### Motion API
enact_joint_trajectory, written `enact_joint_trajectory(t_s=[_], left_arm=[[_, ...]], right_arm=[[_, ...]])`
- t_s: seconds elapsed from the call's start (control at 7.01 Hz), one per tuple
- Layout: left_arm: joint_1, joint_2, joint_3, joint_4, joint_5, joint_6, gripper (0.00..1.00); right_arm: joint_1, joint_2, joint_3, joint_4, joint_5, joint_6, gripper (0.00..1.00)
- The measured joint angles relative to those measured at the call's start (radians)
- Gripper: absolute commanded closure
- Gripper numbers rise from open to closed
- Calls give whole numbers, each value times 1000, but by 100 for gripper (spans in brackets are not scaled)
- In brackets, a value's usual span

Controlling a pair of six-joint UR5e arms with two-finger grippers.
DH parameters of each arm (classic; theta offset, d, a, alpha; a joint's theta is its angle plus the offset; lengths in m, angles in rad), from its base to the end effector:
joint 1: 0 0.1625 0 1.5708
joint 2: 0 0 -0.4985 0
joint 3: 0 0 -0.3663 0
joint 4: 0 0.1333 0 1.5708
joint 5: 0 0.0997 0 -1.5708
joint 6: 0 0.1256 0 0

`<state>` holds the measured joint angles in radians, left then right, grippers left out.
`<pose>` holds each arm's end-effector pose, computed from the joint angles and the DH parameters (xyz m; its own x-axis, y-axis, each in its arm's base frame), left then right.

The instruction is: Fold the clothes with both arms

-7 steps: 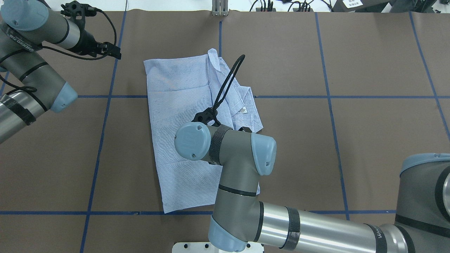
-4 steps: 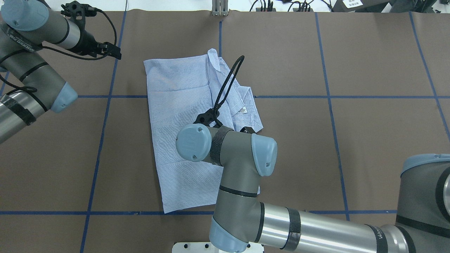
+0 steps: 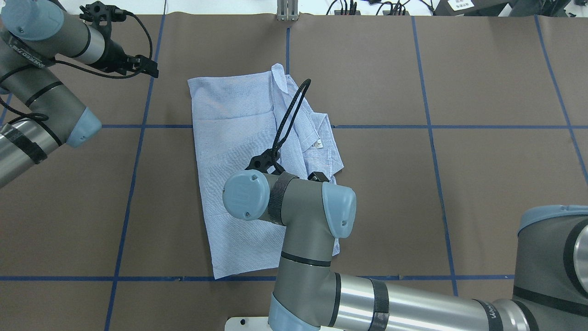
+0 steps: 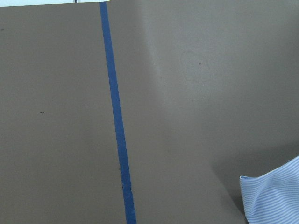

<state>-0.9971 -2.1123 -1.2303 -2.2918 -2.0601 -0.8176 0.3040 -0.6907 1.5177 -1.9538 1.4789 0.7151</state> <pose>0.3525 -0.6824 0.5041 0.6073 0.1726 -0.7755 0.1682 0.9260 0.3378 -0.6971 -0.3705 0.2806 0.8184 -0.5312 0.2191 0.4305 0.8193 0.3787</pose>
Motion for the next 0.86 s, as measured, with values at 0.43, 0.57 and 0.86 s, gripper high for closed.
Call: enact_joint_trajectory(t_s=[0.43,0.57,0.86], left_arm=[[2,0,-2,0,0,0,0],[5,0,-4,0,0,0,0],[11,0,-10,0,0,-2,0]], right_arm=[[2,-10,-4,-8,-13,-11,0],[22,-16,-3,-12,-17,-38,0],[81,-51,14,-15,-16,-104,0]])
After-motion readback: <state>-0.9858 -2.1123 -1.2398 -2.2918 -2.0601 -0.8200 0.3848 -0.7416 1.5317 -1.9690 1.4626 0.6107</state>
